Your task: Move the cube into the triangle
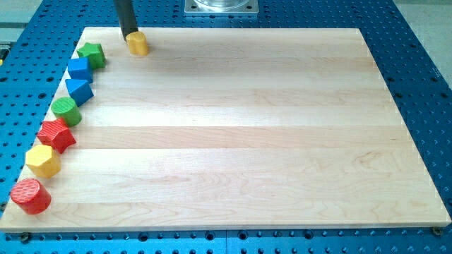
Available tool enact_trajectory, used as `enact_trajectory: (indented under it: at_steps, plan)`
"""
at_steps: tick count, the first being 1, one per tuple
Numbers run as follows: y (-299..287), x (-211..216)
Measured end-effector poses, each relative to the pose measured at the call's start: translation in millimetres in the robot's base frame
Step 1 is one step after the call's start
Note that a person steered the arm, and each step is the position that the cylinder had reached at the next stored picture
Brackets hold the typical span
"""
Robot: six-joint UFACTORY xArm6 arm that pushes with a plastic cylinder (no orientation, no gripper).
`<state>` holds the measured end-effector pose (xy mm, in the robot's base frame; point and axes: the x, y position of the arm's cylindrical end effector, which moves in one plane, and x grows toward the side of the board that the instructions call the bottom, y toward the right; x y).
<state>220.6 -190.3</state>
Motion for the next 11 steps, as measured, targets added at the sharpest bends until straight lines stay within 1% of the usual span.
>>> enact_trajectory:
  at_steps: [2,3,4,5,6,7,8,9,11]
  plan:
    - [1.5,0.0]
    - [-12.3,-4.4]
    - [-50.2,-2.1]
    - [-93.6,43.0]
    - [-89.3,63.5]
    - [-76.4,107.3]
    - [-73.1,103.4]
    - [-81.2,140.4]
    - [-107.5,153.8]
